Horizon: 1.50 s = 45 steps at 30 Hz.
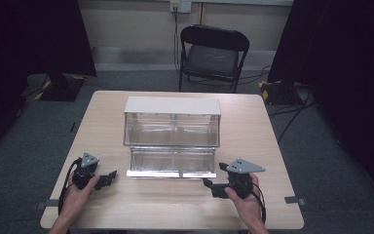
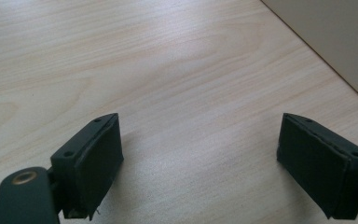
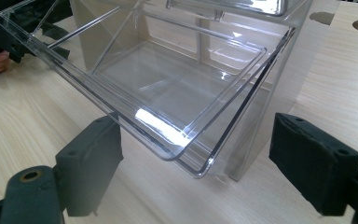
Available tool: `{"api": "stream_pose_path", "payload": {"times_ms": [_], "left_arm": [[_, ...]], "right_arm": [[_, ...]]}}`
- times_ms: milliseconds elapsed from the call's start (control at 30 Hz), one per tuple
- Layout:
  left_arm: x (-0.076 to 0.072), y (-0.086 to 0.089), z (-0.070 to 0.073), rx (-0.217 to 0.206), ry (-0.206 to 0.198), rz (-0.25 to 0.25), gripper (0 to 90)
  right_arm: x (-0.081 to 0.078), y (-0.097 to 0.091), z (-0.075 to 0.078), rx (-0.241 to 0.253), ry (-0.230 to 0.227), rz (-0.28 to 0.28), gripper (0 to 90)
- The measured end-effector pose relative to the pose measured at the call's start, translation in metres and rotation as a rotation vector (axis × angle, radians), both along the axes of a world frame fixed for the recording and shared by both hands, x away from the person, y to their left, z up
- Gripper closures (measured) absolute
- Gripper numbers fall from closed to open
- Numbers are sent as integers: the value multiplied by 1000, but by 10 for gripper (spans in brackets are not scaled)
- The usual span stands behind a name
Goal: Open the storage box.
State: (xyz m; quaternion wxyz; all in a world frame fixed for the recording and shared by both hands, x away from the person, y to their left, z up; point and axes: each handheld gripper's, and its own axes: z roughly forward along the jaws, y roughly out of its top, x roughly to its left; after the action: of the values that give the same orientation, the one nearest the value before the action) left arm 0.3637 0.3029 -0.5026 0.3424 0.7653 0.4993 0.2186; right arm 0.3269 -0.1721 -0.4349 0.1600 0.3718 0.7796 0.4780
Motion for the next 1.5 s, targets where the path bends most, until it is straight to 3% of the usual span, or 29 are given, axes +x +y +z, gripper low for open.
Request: {"api": "stream_pose_path", "payload": {"times_ms": [1500], "left_arm": [[0, 0, 0, -1, 0, -2, 135]], "right_arm": [[8, 5, 16, 10, -23, -5, 137]]}}
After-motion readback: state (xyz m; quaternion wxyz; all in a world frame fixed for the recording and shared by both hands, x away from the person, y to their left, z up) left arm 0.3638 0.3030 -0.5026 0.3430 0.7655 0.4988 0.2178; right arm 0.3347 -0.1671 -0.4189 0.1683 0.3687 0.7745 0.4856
